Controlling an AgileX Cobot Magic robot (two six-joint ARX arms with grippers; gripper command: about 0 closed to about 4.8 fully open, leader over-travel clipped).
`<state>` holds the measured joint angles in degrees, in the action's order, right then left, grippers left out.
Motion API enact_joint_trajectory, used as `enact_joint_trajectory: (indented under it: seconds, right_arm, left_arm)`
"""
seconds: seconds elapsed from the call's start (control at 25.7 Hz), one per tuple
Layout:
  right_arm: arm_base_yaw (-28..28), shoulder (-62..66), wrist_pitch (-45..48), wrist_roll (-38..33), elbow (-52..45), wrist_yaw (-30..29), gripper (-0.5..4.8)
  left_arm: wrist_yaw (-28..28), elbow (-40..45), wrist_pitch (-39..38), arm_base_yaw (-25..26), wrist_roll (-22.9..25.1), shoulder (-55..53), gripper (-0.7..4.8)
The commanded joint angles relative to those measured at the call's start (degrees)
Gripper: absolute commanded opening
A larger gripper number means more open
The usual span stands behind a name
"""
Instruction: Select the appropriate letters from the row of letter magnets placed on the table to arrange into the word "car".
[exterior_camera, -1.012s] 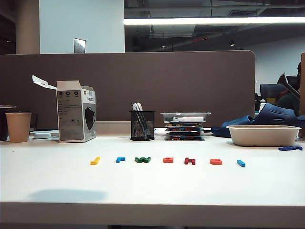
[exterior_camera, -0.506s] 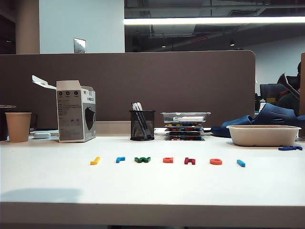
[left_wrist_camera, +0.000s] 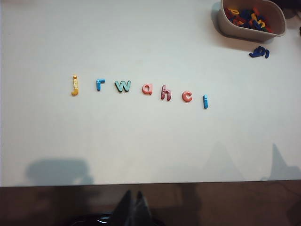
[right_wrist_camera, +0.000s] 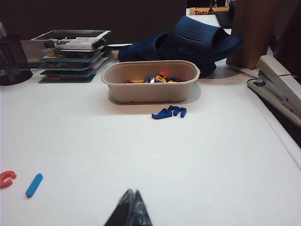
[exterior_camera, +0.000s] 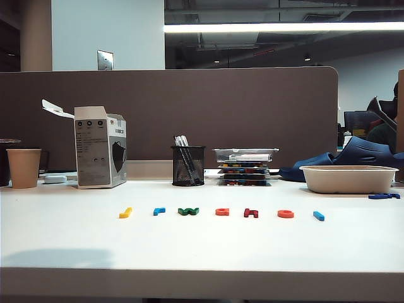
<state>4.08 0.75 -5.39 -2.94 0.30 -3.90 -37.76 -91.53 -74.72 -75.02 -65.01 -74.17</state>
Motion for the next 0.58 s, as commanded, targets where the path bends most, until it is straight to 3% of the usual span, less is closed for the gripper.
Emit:
enact_joint_trajectory:
  seconds: [0.04, 0.27, 0.51, 0.58]
  right_arm:
    - [-0.09, -0.76, 1.84, 0.00, -0.15, 0.13, -0.01]
    - [-0.09, -0.74, 5.44, -0.26, 3.43, 0.17, -0.02]
    - [-0.09, 2.12, -6.03, -0.22, 21.27, -0.35, -0.02]
    - [-0.09, 7.89, -12.02, 0.55, 29.99, -2.97, -0.01]
  left_arm:
    - [-0.61, -0.26, 0.24, 0.11, 0.07, 0.13, -0.05]
    - [-0.61, -0.26, 0.24, 0.11, 0.07, 0.13, -0.05]
    - [-0.63, -0.26, 0.26, 0.11, 0.07, 0.13, -0.05]
    - [-0.61, -0.26, 0.24, 0.11, 0.07, 0.13, -0.05]
